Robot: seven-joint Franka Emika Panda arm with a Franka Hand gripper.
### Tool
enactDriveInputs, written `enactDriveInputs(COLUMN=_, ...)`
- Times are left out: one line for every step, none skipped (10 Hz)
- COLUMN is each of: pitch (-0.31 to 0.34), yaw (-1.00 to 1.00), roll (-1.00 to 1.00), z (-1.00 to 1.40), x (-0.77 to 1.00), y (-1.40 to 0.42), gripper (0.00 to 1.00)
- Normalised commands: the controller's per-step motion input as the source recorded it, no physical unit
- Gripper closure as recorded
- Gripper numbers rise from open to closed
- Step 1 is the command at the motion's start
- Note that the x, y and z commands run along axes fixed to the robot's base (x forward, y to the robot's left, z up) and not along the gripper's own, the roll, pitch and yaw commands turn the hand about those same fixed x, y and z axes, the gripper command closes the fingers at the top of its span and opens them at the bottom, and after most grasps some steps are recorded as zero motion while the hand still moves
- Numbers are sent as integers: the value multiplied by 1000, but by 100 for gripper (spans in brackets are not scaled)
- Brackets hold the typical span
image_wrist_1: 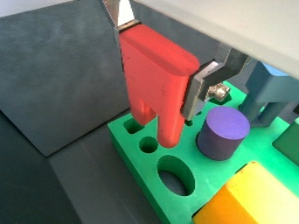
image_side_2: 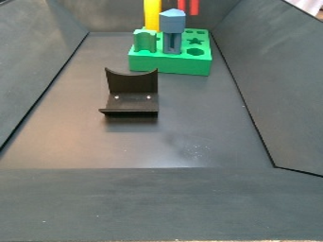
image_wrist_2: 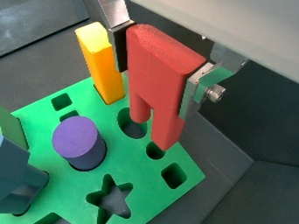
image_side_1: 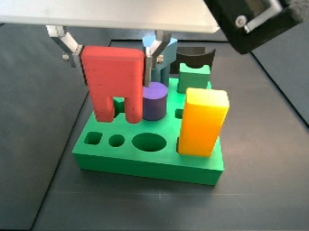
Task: Pick up the square-circle object. Move up. Place the square-circle object on the fixture. Regrasp the square-circle object. Move to above the board. Insert the square-circle object.
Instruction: Insert the square-circle object.
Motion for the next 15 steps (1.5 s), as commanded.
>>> enactDriveInputs(pitch=0, yaw=0, roll=80, z=-643, x=-166, y=100, gripper=100)
enactDriveInputs(pitch=0, yaw=0, roll=0, z=-240, x=0, y=11, gripper=100)
enactDriveInputs(pitch=0, yaw=37, roll=0, z=-286, x=0, y=34, gripper=100)
enactDriveInputs(pitch=0, yaw=71, roll=-250, z=-271, x=60, y=0, gripper=100)
enactDriveInputs(pitch=0, yaw=117, roll=-311, z=-226, x=51, y=37, gripper=100)
enactDriveInputs(pitch=0, yaw=0, roll=-14, z=0, x=0, y=0, gripper=100)
enactDriveInputs(pitch=0, yaw=0, roll=0, z=-26, x=0, y=0, gripper=100)
enactDriveInputs(pitch=0, yaw=0, roll=0, z=-366, x=-240, y=0, gripper=100)
enactDriveInputs(pitch=0, yaw=0, roll=0, z=-406, x=-191, y=0, gripper=100)
enactDriveInputs(pitch=-11, yaw=0, roll=-76, z=-63, x=-3, y=0, gripper=100)
enactDriveInputs(pitch=-7, yaw=0, roll=-111, z=-123, x=-29, y=0, gripper=100)
enactDriveInputs(pitch=0, yaw=0, roll=-133, z=-106, x=-54, y=0, gripper=100)
enactDriveInputs(pitch=-10, yaw=0, roll=-191, z=-31, x=-100, y=0, gripper=100)
enactDriveInputs(pitch=-26, yaw=0, roll=-214, z=0, x=-66, y=29, gripper=100)
enactDriveInputs(pitch=-9, yaw=0, roll=-173, z=0, x=-9, y=20, gripper=100)
